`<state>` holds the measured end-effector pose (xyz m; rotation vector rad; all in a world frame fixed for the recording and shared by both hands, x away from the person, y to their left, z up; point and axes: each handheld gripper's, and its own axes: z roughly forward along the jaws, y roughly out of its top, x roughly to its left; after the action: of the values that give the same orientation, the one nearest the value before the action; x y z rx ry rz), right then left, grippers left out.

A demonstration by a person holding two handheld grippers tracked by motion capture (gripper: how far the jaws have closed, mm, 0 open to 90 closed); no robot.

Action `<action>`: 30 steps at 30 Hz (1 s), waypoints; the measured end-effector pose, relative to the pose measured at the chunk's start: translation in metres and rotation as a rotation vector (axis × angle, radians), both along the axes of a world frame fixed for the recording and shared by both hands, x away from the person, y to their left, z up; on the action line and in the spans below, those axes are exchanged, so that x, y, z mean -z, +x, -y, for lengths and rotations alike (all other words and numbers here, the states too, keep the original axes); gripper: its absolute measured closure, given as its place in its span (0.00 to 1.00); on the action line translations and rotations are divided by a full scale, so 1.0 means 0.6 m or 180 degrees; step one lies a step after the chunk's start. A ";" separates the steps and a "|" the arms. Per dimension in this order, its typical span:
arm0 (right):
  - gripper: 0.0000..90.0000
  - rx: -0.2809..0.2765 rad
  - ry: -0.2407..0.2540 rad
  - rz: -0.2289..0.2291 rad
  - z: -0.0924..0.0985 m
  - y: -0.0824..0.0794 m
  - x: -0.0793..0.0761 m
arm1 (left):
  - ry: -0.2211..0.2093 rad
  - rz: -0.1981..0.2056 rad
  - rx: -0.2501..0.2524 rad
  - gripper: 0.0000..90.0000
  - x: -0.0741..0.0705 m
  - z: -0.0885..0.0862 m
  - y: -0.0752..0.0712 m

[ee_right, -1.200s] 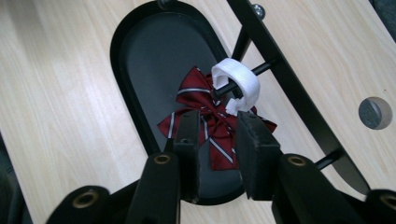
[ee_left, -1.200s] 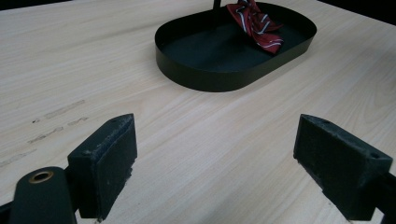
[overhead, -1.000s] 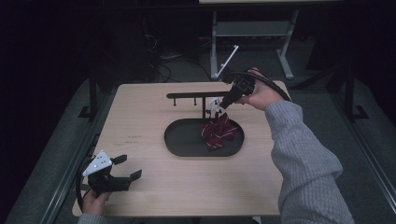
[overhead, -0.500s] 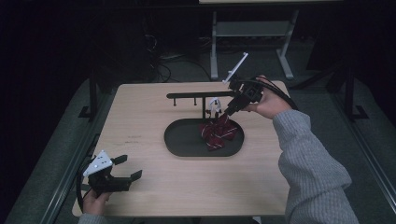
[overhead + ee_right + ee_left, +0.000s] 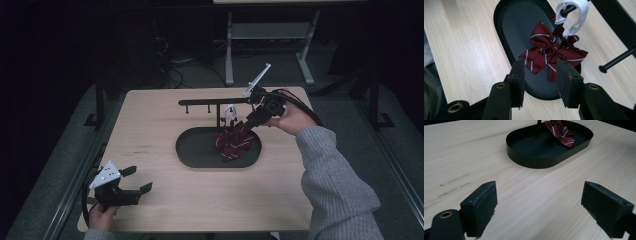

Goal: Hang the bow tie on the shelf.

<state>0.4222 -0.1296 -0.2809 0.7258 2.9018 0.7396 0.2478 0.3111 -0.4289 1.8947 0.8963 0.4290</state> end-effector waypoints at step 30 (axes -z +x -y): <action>0.57 0.0022 0.0164 -0.0049 0.039 -0.057 0.050 | 0.0032 -0.0002 0.0009 0.15 0.001 0.001 0.000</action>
<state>0.3878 -0.1532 -0.3108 0.7496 2.9024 0.8146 0.2477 0.3105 -0.4292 1.9052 0.8933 0.4318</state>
